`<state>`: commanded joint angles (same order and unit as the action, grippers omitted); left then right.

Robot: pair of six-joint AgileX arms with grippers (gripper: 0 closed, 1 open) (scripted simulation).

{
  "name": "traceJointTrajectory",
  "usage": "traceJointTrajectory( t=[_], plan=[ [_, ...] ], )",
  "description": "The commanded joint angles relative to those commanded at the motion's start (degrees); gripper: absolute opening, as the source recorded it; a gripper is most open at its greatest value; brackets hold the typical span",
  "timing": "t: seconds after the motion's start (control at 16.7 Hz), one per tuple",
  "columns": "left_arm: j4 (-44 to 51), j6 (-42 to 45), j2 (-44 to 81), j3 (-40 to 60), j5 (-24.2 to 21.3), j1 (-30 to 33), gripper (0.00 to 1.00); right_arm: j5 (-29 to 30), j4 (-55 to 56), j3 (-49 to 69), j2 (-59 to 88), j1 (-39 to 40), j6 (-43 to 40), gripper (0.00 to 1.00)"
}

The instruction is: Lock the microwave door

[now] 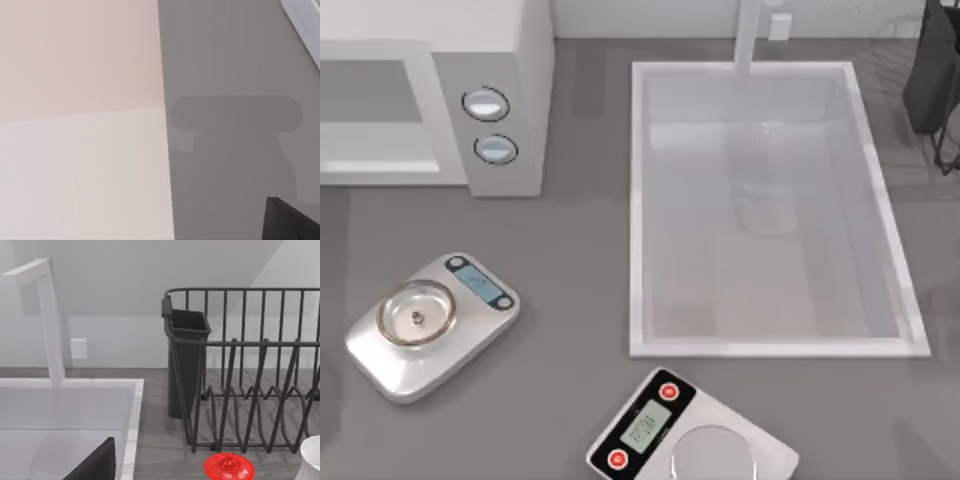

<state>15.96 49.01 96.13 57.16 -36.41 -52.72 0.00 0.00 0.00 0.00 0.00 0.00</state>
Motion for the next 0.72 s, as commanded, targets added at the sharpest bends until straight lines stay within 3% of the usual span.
traceJointTrajectory(
  t=[0.3, 0.48, 0.72],
  plan=[
    [-4.66, -6.26, -10.46, -11.31, 2.81, 6.41, 0.0, 0.0, 0.0, 0.0, 0.0, 0.0, 0.0, 1.0],
    [-6.03, -9.21, -11.57, -17.82, 3.95, 6.13, 0.0, 0.0, 0.0, 0.0, 0.0, 0.0, 0.0, 1.0],
    [-6.36, -9.88, -11.46, -19.45, 4.26, 5.64, 0.0, 0.0, 0.0, 0.0, 0.0, 0.0, 0.0, 1.0]
  ],
)
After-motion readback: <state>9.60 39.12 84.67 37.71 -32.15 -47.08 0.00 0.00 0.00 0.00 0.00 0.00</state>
